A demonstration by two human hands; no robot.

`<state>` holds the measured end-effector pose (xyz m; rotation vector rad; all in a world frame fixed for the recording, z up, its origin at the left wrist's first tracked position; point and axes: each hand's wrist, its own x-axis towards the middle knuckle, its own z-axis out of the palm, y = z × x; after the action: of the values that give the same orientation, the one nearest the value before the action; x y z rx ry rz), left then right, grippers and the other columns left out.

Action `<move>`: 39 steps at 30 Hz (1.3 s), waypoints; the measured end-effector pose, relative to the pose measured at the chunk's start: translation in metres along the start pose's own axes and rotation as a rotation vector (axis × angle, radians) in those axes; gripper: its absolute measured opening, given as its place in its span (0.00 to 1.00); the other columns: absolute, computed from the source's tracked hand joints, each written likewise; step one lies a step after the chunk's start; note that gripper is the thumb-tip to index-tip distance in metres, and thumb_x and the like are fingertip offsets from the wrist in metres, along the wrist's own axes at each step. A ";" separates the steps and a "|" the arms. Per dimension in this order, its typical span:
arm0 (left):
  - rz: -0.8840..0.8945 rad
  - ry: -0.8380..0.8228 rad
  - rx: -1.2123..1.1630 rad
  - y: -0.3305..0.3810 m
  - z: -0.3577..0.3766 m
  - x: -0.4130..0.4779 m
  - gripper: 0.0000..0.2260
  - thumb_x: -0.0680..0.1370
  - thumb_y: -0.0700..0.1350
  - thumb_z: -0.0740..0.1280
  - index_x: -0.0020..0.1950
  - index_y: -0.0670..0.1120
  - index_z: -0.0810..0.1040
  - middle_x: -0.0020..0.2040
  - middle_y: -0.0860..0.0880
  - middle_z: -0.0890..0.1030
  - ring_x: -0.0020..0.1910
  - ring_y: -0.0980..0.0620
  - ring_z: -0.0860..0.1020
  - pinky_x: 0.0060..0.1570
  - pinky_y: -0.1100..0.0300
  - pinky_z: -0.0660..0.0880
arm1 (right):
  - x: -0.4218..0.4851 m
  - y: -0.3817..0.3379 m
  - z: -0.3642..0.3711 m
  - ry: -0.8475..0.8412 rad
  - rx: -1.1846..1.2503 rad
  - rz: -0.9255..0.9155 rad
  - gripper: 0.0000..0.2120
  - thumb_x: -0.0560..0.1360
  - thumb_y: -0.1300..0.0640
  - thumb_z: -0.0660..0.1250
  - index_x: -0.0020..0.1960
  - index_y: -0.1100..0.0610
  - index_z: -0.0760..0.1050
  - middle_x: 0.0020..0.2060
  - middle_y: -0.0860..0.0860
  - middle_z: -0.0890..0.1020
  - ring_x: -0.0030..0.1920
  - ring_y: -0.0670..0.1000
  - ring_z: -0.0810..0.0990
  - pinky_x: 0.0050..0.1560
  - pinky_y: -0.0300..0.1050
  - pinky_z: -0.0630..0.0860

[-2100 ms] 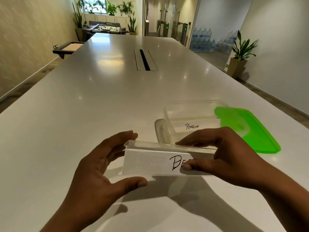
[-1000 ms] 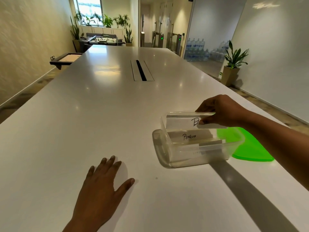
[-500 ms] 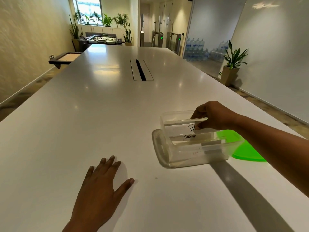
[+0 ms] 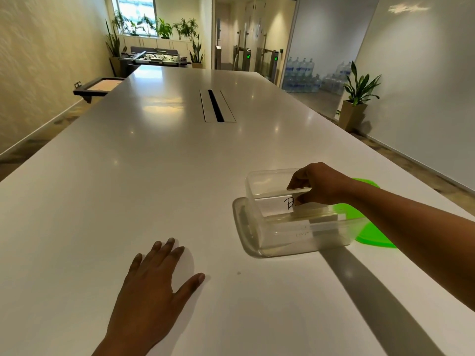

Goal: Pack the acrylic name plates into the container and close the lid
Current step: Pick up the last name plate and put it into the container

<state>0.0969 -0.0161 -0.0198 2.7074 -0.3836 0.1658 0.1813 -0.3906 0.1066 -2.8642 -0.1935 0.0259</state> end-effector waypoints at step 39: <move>0.008 0.003 0.021 0.001 0.000 -0.001 0.39 0.72 0.73 0.45 0.76 0.52 0.62 0.78 0.54 0.59 0.77 0.56 0.52 0.76 0.53 0.49 | -0.109 -0.120 0.056 0.522 0.639 -0.177 0.03 0.71 0.56 0.75 0.44 0.51 0.83 0.39 0.44 0.86 0.41 0.41 0.84 0.41 0.32 0.77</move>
<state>0.0959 -0.0169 -0.0192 2.7259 -0.3938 0.1776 0.0552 -0.2755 0.0846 -2.1208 -0.2692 -0.5770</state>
